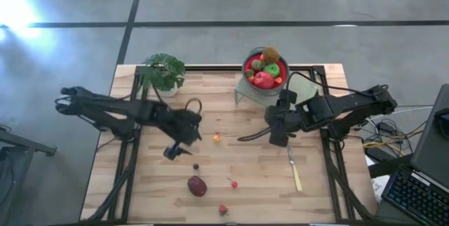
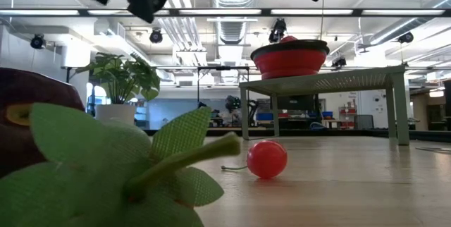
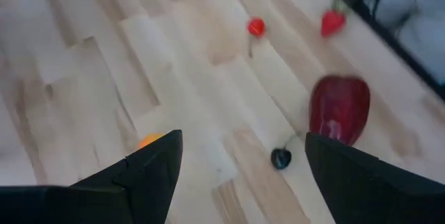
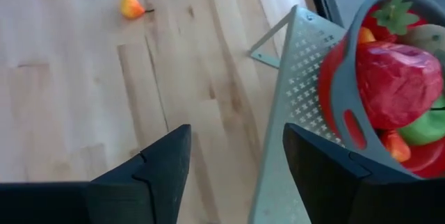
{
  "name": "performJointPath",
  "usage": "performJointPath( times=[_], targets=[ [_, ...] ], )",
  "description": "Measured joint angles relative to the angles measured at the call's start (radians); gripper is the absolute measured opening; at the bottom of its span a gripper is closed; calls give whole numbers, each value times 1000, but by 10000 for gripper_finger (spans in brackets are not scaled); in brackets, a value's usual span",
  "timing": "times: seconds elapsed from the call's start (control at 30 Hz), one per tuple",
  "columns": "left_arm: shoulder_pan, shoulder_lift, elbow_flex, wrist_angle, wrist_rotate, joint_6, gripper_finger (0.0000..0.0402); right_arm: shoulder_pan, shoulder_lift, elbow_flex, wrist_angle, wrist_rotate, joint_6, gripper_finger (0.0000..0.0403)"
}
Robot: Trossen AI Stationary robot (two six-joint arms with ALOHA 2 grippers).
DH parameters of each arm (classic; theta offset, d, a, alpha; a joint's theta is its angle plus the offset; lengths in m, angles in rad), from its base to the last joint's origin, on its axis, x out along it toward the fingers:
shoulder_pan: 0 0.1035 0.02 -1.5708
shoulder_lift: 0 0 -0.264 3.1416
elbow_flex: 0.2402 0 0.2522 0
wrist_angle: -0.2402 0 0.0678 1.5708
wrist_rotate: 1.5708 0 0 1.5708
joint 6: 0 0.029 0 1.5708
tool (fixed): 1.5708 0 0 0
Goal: Pick & Place Fruit
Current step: Put the black cherry into the red strainer bowl
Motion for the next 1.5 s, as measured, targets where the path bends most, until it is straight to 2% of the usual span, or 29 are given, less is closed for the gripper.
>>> performJointPath(
  times=[0.17, 0.33, 0.77, 0.97, 1.33, 1.5],
  targets=[
    [-109, 42, -19, -4, -113, 15, 308, -2, -4, 0, 0, 24, -3, 240],
    [-148, 113, -38, 0, -119, 9, 307, -2, -6, 0, 1, 24, -2, 257],
    [-163, 311, -84, 30, -107, 64, 307, -2, -6, -1, 1, 25, 1, 294],
    [-178, 399, -84, 95, -104, 92, 307, -2, -6, -1, 0, 45, -2, 302],
    [-219, 463, -84, 157, -103, 122, 306, -2, -6, -1, -1, 47, -22, 275],
    [-218, 470, -84, 163, -103, 125, 281, -2, -6, -1, -1, 47, -22, 255]
  ],
)
